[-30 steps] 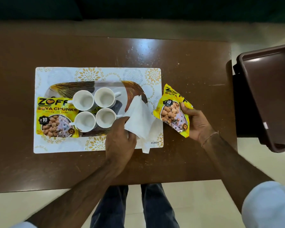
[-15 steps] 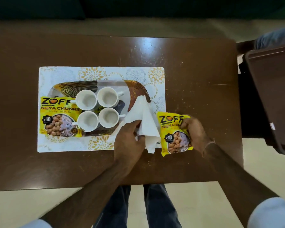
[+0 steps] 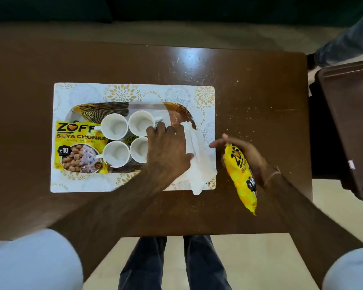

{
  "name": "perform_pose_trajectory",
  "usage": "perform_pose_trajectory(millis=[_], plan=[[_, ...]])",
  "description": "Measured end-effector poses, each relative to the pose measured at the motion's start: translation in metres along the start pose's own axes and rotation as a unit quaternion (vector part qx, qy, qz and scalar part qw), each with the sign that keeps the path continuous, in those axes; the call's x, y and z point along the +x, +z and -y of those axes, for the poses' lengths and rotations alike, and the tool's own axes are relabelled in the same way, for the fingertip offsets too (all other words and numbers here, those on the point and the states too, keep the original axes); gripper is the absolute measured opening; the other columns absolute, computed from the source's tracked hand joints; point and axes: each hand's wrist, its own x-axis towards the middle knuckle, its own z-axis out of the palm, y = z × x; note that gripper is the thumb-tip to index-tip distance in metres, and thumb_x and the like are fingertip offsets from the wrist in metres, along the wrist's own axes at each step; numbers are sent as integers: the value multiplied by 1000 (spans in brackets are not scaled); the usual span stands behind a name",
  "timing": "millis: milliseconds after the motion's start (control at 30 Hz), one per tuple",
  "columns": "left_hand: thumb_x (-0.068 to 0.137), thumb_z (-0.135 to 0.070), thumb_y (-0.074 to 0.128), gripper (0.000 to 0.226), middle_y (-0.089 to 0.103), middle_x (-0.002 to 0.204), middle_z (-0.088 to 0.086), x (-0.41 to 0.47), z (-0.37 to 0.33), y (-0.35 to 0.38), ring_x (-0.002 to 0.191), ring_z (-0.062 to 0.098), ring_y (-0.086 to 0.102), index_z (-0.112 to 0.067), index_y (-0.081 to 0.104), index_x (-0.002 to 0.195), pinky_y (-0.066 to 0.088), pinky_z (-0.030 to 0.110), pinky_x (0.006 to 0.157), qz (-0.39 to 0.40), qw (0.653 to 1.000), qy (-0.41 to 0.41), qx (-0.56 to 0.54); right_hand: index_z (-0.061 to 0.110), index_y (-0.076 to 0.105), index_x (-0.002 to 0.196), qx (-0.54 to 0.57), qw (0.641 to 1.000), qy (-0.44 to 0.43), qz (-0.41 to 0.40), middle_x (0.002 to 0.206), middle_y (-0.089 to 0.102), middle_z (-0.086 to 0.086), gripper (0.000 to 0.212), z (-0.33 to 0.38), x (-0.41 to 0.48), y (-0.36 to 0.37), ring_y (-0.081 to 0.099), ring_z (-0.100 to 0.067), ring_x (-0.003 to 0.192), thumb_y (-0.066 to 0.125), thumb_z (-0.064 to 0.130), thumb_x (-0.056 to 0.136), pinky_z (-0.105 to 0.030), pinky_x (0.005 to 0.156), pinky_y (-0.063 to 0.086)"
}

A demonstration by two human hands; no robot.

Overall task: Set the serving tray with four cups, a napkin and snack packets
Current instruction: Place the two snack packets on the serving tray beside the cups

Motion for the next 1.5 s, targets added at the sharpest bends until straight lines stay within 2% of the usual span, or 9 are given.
perform_pose_trajectory(millis=[133,233,300,533,733,1000,1200,1400,1500], plan=[[72,-74,58,89,66,115,13,13,-4,8,117,38,51,-12,46,135,32,51,95,21,999,-8,28,19,66,108,-156,986,-51,-7,78,65,4,42,-2,5,12,63,-11,65,73,46,77,-27,63,51],[72,-76,55,90,69,104,11,15,-5,10,109,35,54,-8,47,131,32,49,91,21,999,-5,40,39,54,119,-431,897,-56,-76,96,59,17,75,-4,11,21,60,-1,86,63,86,61,-24,68,44],[73,-75,59,89,67,105,10,18,-7,8,106,32,56,-8,47,130,34,47,91,35,999,-2,35,40,53,120,-487,864,-48,-116,101,60,13,72,-7,17,22,60,-9,90,62,85,64,-25,64,39],[82,-31,77,48,66,112,14,18,4,7,104,33,62,-7,57,118,45,39,85,45,979,-32,-196,24,66,78,-431,894,-62,-106,78,71,6,21,-7,31,26,67,-14,72,69,44,85,-25,62,42],[80,-28,78,42,70,105,11,21,10,8,100,32,64,-9,62,114,47,36,81,60,960,-69,-266,12,71,120,-261,962,-33,-78,123,72,-9,43,-11,39,21,69,-28,112,75,36,85,-46,107,49],[89,-27,67,19,47,69,-10,34,17,-3,78,22,50,-18,52,82,29,31,61,94,934,-88,-333,11,76,93,-66,997,-2,-40,82,77,-8,11,-12,36,19,72,-18,64,74,21,89,-27,65,57],[94,-21,62,11,69,107,6,41,32,-14,99,29,66,-20,62,105,55,43,87,150,837,-173,-498,17,79,88,14,1000,11,-6,81,77,-5,9,-11,34,27,72,-18,65,70,16,90,-26,64,58],[98,-10,59,20,73,112,19,39,43,-27,103,38,70,-4,68,114,57,51,91,190,727,-229,-619,21,76,102,43,998,-1,38,95,78,-7,13,-11,27,42,75,-20,76,69,15,92,-29,69,60],[99,-6,56,24,72,117,18,34,48,-32,95,28,72,-2,65,121,62,34,77,210,647,-237,-694,19,73,110,2,1000,1,13,87,78,-6,20,-10,19,39,74,-19,70,69,14,91,-30,70,59]])
